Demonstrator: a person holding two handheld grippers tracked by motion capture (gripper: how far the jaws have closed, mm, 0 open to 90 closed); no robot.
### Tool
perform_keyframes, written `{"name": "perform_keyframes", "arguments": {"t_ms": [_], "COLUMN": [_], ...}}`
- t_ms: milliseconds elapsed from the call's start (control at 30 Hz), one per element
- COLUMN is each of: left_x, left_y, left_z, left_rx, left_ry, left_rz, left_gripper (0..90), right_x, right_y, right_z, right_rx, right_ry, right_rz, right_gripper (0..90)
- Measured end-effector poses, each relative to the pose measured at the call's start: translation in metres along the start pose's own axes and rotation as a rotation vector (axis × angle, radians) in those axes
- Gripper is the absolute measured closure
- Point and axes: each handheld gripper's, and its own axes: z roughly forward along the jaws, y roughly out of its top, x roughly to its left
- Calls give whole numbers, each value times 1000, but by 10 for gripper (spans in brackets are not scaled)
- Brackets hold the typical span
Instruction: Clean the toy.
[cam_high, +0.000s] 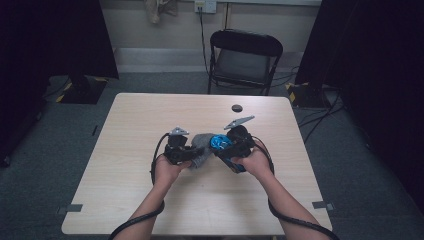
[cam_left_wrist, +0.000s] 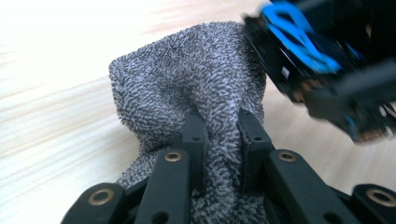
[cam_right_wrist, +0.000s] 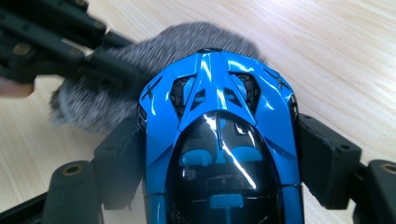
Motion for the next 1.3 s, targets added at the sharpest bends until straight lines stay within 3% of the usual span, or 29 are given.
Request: {"name": "perform_keyframes", "arguments": {"t_ms": [133,267,500,1000,1300], "left_x": [4,-1,-9,-39,-55], "left_y": [0,-3,-12,-27,-35], "left_z": [1,4,11,23,32], "left_rx": [-32,-24,6,67,100], "left_ry": [-45,-94,-150,-190,-222], "left_rz": [-54,-62,-51,42,60], "left_gripper": [765,768,769,771,771], "right_x": [3,0,-3,-5,-7], "right_y": [0,0,-2,4,7], "right_z": [2,3,5,9,11], "right_rx": [-1,-3,1,6,11], "right_ry": [1,-4,-9,-10,-15], "right_rz": [-6,1,16,26,38], "right_gripper": [246,246,246,246,245]}}
